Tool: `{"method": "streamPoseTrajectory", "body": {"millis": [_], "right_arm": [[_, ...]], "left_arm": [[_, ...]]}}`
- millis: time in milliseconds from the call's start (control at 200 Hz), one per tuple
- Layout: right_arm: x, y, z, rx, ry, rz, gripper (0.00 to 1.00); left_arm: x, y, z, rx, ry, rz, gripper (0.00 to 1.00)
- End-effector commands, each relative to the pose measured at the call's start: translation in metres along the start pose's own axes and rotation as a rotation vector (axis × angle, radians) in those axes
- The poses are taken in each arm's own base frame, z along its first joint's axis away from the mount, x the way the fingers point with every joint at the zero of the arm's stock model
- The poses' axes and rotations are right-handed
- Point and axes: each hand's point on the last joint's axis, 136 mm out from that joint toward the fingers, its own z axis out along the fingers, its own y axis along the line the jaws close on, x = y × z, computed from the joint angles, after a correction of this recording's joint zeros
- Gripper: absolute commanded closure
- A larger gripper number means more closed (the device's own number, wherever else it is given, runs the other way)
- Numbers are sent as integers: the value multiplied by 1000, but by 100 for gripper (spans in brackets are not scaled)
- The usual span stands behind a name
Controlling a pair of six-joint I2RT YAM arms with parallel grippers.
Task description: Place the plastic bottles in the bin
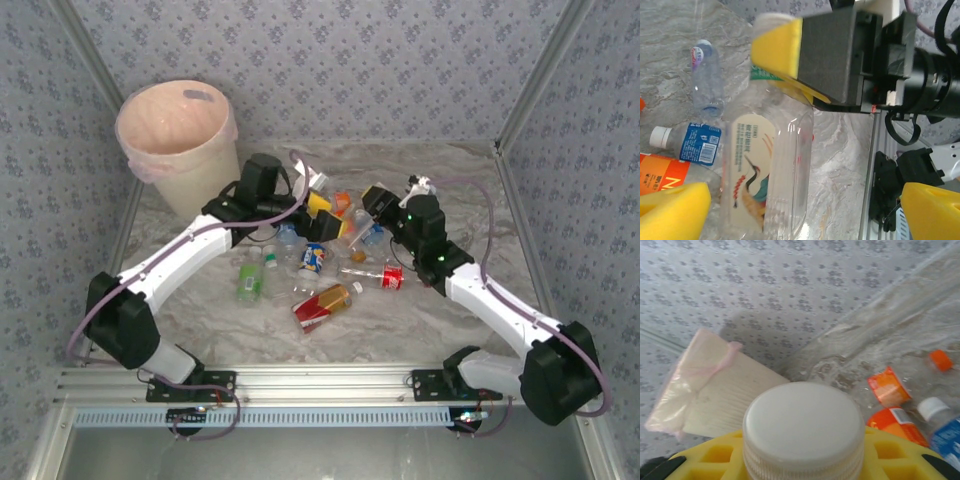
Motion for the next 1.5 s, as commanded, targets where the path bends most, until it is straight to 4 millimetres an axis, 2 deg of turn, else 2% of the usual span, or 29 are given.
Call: {"method": "streamPoseTrajectory", "body": {"millis": [0, 115, 245, 395, 510, 615, 729, 819, 964, 999, 1029, 1044, 1389, 1494], "right_arm": [[-29, 55, -2, -199, -66, -21, 63], [-26, 74, 1, -295, -45, -54, 63], [-19, 85, 5, -366, -7, -33, 62], [-17, 87, 7, -365, 7, -30, 62], [-14, 82, 7, -343, 18, -27, 61], [-14, 81, 6, -339, 25, -32, 59], [-13, 81, 6, -336, 37, -51, 52], [-13, 85, 2, -352, 29, -102, 37], [-11, 76, -3, -319, 30, -163, 22], [-13, 74, -5, -310, 23, -176, 16], [-14, 73, -7, -310, 18, -190, 3], [-14, 72, -9, -312, 17, -195, 0], [-28, 71, -43, -332, -34, -372, 0], [-35, 57, -48, -263, -89, -388, 0]], "left_arm": [[-4, 15, 9, -55, 17, 23, 2], [-4, 33, 17, -118, 18, 22, 2], [-5, 17, 22, -5, 20, 44, 7], [-3, 3, 23, 86, 29, 41, 26], [-2, 5, 22, 68, 29, 40, 41], [-3, 9, 22, 44, 34, 38, 48], [-5, 12, 22, 22, 26, 35, 51], [-7, 21, 22, -25, 17, 23, 51], [-8, 35, 21, -106, 0, 16, 53], [-8, 38, 20, -118, -3, 14, 53], [-8, 39, 20, -122, -4, 13, 53], [-7, 40, 21, -123, -3, 11, 53], [-11, 60, 16, -203, -31, -38, 55], [-19, 77, 4, -276, -74, -89, 55]]}}
